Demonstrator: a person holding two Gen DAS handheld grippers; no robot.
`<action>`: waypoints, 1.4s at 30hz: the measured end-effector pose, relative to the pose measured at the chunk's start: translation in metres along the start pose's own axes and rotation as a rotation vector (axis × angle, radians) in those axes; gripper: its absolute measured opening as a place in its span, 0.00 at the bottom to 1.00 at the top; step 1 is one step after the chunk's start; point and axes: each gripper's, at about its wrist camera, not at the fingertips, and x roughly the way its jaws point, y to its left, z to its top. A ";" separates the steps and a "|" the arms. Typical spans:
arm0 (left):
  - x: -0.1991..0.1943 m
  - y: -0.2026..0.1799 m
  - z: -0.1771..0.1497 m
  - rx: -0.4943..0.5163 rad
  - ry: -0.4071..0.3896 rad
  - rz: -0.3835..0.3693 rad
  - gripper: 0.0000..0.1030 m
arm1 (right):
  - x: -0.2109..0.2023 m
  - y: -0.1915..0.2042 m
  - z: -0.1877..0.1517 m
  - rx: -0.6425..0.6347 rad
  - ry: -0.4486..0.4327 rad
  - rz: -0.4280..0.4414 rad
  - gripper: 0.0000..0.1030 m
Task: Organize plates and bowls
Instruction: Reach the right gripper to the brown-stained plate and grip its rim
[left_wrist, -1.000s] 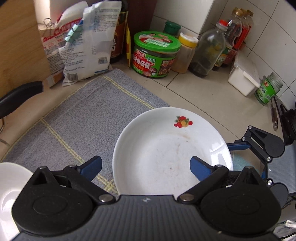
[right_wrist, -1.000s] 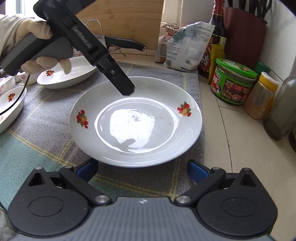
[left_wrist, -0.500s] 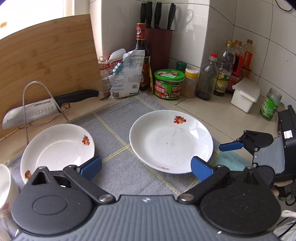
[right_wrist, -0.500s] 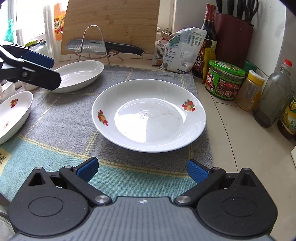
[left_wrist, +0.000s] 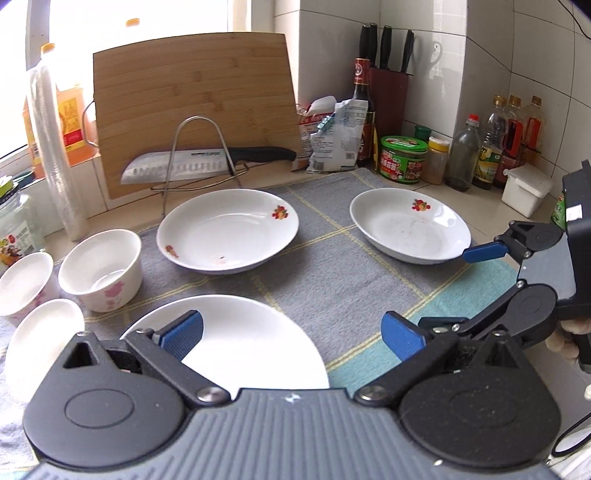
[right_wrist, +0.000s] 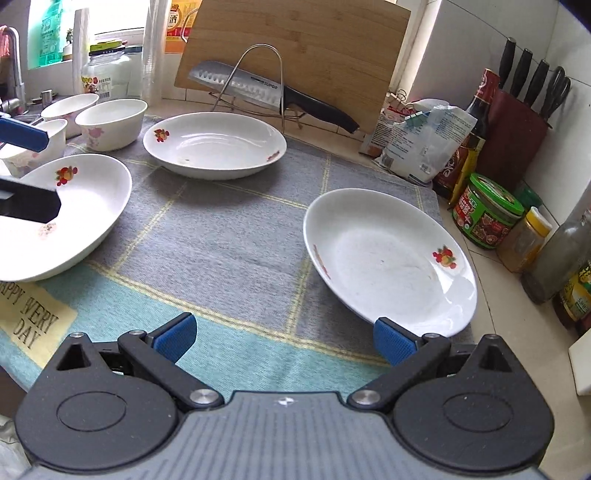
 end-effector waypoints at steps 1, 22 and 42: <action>-0.004 0.006 -0.005 -0.003 -0.001 0.011 0.99 | 0.000 0.006 0.003 0.005 0.002 0.004 1.00; -0.029 0.076 -0.093 -0.052 0.112 -0.003 0.99 | 0.007 0.098 0.048 0.041 0.030 0.200 1.00; -0.003 0.068 -0.095 -0.012 0.133 0.040 0.99 | 0.060 0.119 0.068 -0.051 0.168 0.362 1.00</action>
